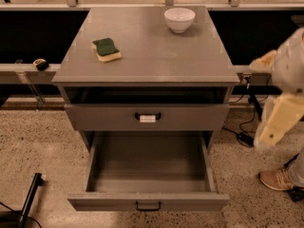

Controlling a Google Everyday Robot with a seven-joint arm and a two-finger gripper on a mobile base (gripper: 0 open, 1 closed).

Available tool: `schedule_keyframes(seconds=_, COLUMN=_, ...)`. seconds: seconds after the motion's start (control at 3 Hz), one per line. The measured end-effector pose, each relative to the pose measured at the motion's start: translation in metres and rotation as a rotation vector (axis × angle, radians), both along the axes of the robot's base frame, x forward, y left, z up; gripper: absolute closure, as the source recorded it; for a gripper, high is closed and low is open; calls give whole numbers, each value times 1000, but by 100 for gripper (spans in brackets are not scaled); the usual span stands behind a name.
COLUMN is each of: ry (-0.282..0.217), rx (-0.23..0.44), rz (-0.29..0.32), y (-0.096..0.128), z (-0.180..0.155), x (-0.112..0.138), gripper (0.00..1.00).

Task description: Close middle drawer

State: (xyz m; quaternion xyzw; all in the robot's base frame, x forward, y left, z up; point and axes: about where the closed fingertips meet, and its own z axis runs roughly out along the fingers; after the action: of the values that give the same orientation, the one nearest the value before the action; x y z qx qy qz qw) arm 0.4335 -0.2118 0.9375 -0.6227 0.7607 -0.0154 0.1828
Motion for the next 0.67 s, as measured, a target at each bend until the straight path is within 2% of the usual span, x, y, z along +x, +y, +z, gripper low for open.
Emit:
schedule_keyframes(seconds=0.33, ry=-36, rx=76, rz=59, y=-9, z=-56, x=-4, gripper=0)
schedule_keyframes(seconds=0.67, ry=-120, rx=61, rz=107, y=-11, z=-49, x=7, gripper=0)
